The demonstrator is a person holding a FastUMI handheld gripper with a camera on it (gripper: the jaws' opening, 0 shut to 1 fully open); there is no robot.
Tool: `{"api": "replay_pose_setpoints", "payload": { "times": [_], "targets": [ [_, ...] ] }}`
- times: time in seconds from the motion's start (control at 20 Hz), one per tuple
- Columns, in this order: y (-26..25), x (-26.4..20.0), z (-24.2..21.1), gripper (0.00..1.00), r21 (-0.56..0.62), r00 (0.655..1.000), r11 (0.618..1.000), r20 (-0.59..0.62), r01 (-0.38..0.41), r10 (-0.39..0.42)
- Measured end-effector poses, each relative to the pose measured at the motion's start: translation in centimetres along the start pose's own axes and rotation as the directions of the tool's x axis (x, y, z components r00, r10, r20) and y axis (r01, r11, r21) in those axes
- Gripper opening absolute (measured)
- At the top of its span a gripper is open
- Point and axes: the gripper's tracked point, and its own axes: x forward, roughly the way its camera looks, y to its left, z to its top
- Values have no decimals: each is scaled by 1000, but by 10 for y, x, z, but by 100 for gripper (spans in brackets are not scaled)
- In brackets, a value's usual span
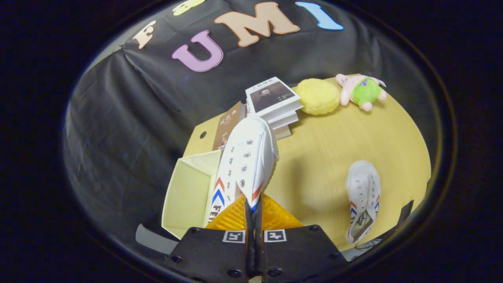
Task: Open the storage box then place both shoes into the box .Put the left shoe in first, then the right shoe, with the right side of both shoes facing outward in a uniform manner.
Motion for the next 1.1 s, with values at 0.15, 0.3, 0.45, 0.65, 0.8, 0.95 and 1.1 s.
{"api": "replay_pose_setpoints", "payload": {
  "times": [0.15,0.3,0.45,0.65,0.8,0.95,1.1],
  "targets": [
    [33,-2,4,4,-19,999,999,7,-38,38],
    [67,7,-5,3,-45,997,996,-11,-77,76],
    [96,23,-24,4,-72,994,992,-40,-100,97],
    [120,47,-52,4,-85,991,990,-88,-108,101],
    [135,64,-69,4,-86,988,990,-117,-108,98],
    [143,82,-84,4,-103,988,991,-138,-90,76],
    [145,98,-98,4,-101,986,993,-161,-64,48]
  ]
}}
